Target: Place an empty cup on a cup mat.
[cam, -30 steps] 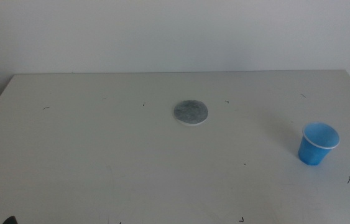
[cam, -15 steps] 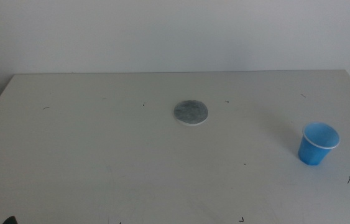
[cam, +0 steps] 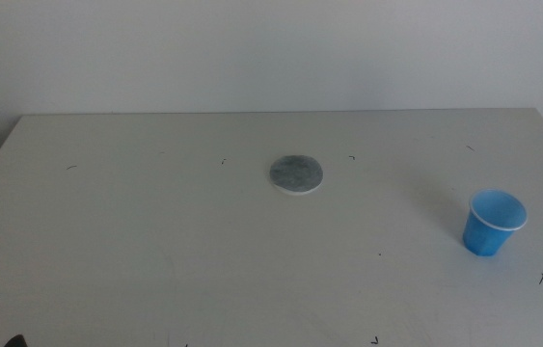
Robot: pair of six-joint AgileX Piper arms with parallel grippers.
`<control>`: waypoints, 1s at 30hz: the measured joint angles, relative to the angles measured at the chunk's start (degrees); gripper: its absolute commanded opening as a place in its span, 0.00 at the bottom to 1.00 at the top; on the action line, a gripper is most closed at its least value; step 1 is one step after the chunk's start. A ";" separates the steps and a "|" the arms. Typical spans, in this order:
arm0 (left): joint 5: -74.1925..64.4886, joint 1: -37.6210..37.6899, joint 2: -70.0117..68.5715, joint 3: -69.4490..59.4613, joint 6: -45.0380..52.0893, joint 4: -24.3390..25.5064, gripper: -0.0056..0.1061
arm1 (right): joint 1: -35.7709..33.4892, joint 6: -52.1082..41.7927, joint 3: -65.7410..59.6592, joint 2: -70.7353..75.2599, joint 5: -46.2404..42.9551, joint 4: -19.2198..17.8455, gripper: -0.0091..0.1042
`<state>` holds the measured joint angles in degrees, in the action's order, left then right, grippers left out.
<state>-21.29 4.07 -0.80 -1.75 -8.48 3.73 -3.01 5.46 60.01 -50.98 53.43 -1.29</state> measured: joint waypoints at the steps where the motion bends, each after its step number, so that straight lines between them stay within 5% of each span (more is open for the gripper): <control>1: 0.00 0.00 0.00 0.00 0.00 0.00 0.99 | 0.00 0.00 2.27 -2.26 1.93 1.29 0.85; 7: 0.00 0.00 0.00 0.00 0.00 0.00 0.99 | -0.06 0.00 10.92 -12.54 8.65 4.28 0.85; 15: 0.00 0.00 0.00 0.00 0.00 0.00 0.99 | -0.06 1.23 13.64 -22.48 10.20 2.82 0.85; 30: 0.00 0.00 0.00 0.00 0.00 0.00 0.99 | 4.08 1.50 13.66 -41.06 4.87 1.99 0.80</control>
<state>-21.29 4.07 -0.80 -1.75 -8.48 3.73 1.06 6.96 73.67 -92.03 58.29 0.69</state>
